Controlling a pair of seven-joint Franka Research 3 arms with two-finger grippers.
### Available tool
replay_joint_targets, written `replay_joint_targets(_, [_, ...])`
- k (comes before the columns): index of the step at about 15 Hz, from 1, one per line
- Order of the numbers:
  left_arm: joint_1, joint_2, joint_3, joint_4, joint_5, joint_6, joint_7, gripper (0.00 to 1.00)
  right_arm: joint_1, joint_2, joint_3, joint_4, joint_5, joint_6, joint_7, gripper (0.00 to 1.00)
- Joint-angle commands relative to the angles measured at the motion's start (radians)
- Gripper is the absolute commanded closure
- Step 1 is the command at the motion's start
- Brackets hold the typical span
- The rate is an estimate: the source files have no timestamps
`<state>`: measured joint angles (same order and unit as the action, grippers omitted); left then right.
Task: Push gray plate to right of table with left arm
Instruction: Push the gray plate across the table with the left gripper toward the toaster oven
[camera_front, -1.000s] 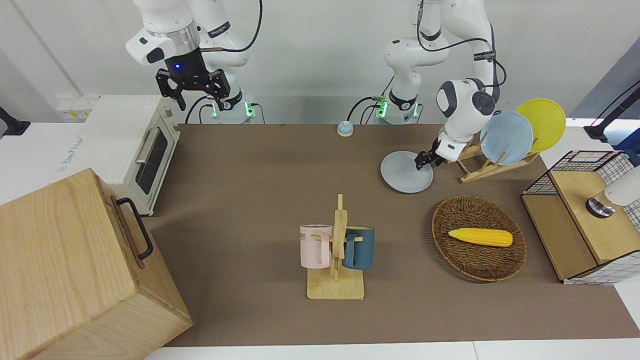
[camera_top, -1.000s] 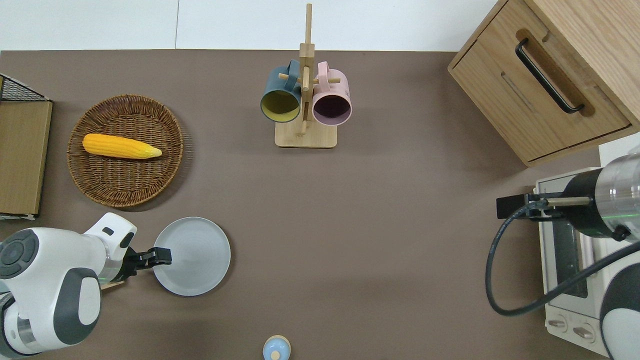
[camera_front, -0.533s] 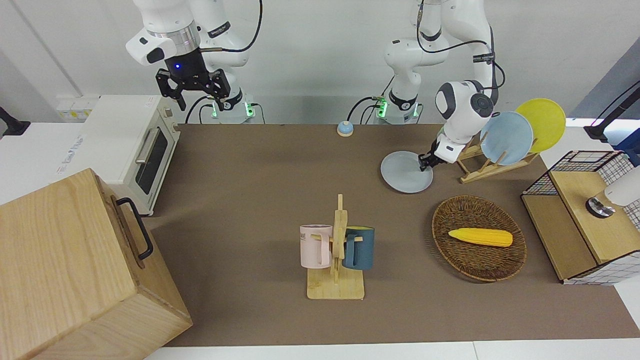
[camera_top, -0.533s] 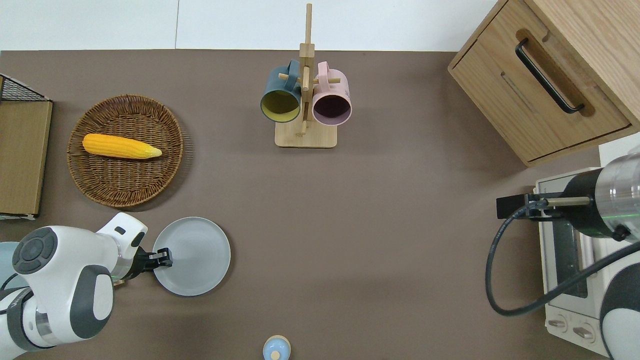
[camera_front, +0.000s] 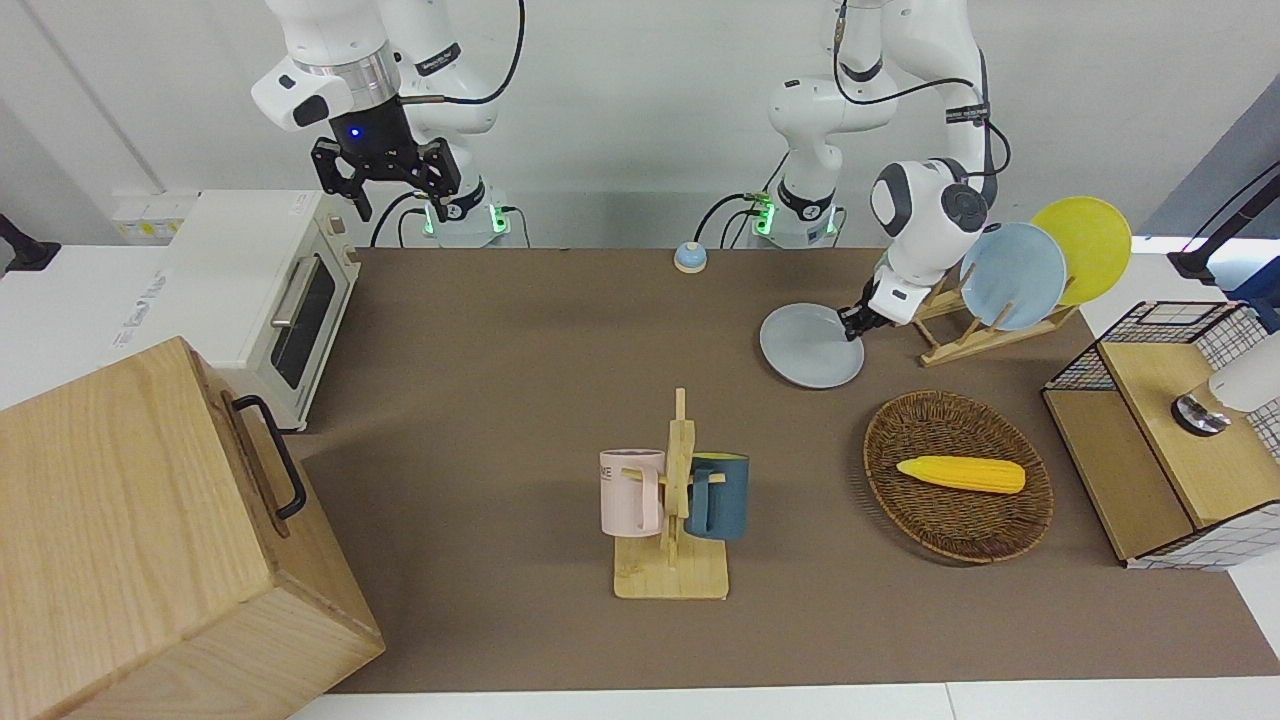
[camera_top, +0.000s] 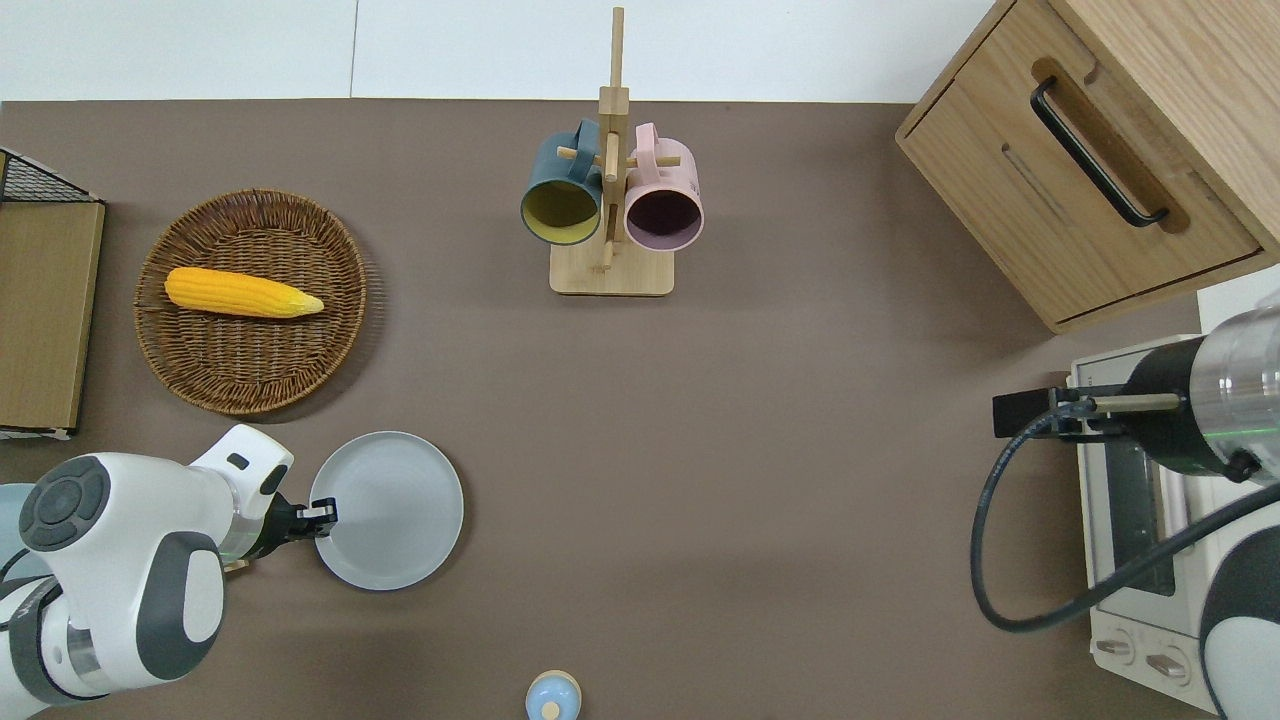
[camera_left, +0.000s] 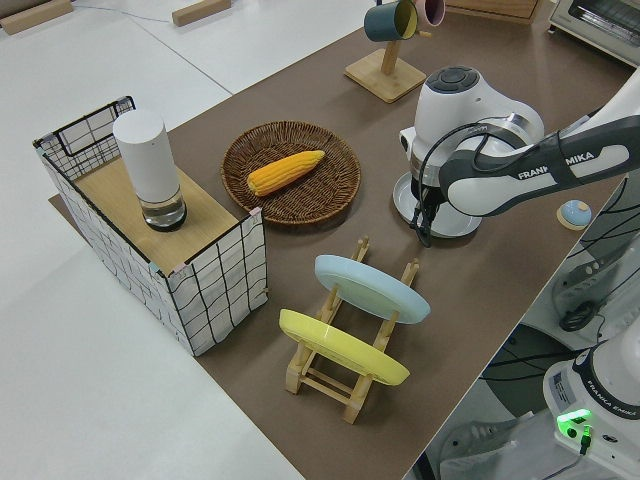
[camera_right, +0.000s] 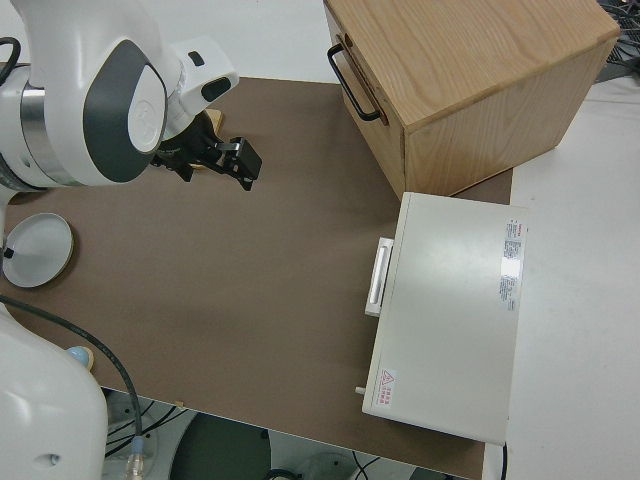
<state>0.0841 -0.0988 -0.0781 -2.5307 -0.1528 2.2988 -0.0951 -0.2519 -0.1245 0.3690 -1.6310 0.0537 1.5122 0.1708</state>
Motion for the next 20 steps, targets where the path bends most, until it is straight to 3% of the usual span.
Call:
replay_joint_targets(1, [-0.015, 0.013, -0.014, -0.025, -0.013, 0.033, 0.006, 1.0, -0.024, -0.027, 0.014, -0.027, 0.021, 0.0, 0.012, 0.005])
replay_joint_targets(4, [-0.056, 0.014, -0.02, -0.025, -0.043, 0.037, 0.003, 1.0, -0.024, -0.027, 0.014, -0.027, 0.021, 0.0, 0.01, 0.005])
replay_joint_targets(9, [-0.108, 0.019, -0.081, -0.025, -0.106, 0.056, -0.06, 1.0, -0.024, -0.027, 0.014, -0.027, 0.021, -0.001, 0.012, 0.005])
replay_joint_targets(20, [-0.46, 0.108, -0.083, 0.006, -0.182, 0.228, -0.389, 1.0, -0.024, -0.027, 0.014, -0.027, 0.021, 0.0, 0.01, 0.005])
